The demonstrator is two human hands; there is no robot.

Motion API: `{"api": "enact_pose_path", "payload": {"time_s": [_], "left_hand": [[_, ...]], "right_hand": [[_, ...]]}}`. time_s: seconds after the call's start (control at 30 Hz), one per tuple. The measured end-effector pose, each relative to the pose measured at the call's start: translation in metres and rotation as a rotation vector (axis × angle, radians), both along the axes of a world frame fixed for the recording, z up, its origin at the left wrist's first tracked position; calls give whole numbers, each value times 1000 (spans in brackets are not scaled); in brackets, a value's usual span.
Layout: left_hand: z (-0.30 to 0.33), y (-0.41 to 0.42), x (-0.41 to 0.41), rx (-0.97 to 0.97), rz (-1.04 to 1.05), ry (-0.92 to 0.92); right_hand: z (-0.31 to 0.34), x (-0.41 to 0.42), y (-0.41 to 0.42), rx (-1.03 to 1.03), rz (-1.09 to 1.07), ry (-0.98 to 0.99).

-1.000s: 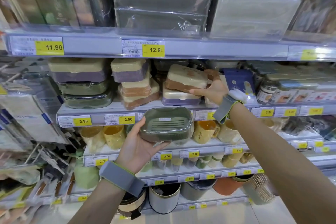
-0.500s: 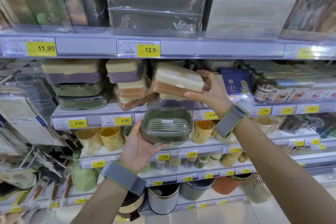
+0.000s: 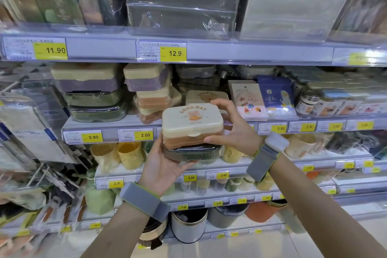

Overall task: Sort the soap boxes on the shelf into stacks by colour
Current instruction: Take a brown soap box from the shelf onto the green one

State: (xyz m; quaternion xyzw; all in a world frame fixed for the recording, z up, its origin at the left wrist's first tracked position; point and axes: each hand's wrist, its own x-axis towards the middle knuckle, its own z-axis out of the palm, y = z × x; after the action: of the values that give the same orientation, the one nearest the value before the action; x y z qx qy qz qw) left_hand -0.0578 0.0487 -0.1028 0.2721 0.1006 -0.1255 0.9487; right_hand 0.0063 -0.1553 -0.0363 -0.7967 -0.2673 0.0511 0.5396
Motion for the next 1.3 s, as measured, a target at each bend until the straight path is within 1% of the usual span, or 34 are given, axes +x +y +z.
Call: {"api": "enact_pose_path", "payload": {"time_s": [0.13, 0.3, 0.47, 0.6, 0.73, 0.87, 1.0, 1.07, 1.17, 1.3], "left_hand": [[-2, -3, -5, 12, 6, 14], [-3, -2, -6, 0, 2, 5], [2, -4, -8, 33, -4, 20], [3, -5, -10, 48, 15, 57], [1, -3, -11, 43, 38, 91], [-4, 3, -13, 41, 57, 102], [-7, 12, -20, 54, 95, 94], [-9, 19, -26, 69, 122, 101], [-10, 30, -33, 69, 152, 113], [-10, 46, -41, 83, 200, 117]], "right_hand": [[-5, -5, 1, 52, 13, 74], [-9, -9, -1, 79, 7, 98], [-12, -11, -2, 100, 26, 154], [-12, -12, 1, 129, 56, 199], [-13, -13, 4, 147, 57, 197], [-17, -10, 9, 213, 56, 237], [-20, -4, 17, 234, 80, 300], [-21, -2, 24, 226, 84, 328], [-22, -2, 34, 187, 81, 319], [-20, 3, 50, 149, 22, 263]]}}
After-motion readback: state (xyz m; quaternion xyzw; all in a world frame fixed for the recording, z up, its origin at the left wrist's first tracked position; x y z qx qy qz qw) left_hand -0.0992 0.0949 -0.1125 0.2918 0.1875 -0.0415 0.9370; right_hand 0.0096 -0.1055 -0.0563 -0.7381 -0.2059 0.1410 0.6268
